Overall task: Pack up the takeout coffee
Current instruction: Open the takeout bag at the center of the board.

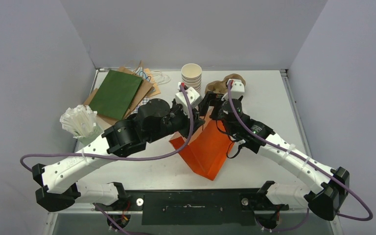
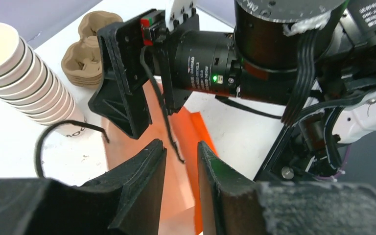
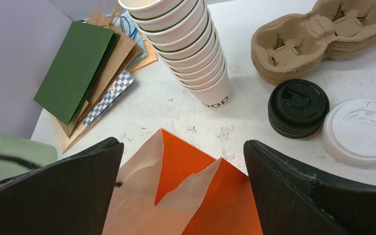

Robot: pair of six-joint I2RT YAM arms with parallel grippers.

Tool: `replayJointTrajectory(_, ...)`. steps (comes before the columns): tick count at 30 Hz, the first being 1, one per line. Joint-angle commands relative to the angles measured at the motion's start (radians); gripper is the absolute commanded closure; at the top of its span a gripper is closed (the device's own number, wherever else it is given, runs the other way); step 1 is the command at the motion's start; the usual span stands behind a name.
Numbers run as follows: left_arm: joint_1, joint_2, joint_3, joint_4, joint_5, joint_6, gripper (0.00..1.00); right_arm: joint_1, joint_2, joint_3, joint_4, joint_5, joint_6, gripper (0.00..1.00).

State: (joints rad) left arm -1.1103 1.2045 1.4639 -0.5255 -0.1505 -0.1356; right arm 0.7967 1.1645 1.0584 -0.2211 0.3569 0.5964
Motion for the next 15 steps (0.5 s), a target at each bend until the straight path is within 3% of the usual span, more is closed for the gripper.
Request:
replayJointTrajectory(1,-0.01,-0.001,0.023,0.127,-0.043,-0.028,0.71,0.011,-0.003,0.039,0.05,0.024,0.012,0.0)
replayJointTrajectory(15,-0.01,0.05,0.018,0.143,-0.146,0.019,0.53,0.018,-0.005,0.037,0.066,0.016,0.002,0.0)
